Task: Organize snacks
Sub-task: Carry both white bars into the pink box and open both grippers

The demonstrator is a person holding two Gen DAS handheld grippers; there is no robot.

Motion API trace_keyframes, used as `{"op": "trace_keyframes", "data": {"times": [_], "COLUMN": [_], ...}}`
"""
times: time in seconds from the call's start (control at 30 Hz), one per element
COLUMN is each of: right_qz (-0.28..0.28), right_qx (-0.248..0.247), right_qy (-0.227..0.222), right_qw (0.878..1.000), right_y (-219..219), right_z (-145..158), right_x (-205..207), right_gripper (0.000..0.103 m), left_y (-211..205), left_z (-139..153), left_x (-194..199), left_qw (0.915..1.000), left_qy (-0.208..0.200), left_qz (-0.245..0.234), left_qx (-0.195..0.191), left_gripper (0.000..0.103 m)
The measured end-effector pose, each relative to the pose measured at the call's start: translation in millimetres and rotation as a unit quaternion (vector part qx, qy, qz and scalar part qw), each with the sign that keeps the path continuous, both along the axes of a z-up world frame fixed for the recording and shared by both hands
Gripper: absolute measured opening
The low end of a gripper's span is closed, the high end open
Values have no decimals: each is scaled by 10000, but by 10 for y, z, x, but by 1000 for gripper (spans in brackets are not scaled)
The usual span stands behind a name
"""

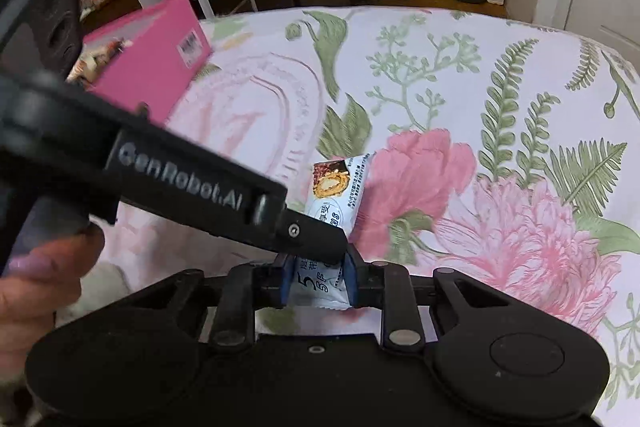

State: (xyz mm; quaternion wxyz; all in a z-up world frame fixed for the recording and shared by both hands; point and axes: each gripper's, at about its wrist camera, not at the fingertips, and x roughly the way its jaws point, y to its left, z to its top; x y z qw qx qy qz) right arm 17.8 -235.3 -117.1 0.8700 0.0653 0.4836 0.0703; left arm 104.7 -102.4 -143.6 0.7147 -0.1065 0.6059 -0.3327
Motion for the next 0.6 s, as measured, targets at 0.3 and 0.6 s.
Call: {"op": "trace_keyframes", "data": {"times": [0.3, 0.6], "right_qz": [369, 1028], "right_qx": [357, 940], "right_qy": [-422, -814], "right_qw": [9978, 9869], "right_y": [502, 1122], "right_z": [550, 899], "right_x": [-66, 389], "right_gripper": [31, 31], "left_y": [574, 1514], "left_z": [814, 1300], "left_x": [-266, -88], "left_qw": [9941, 9835], "left_qy": [-981, -1491], "left_qz": [147, 959], "left_qx": [438, 355], "left_gripper": [29, 29]}}
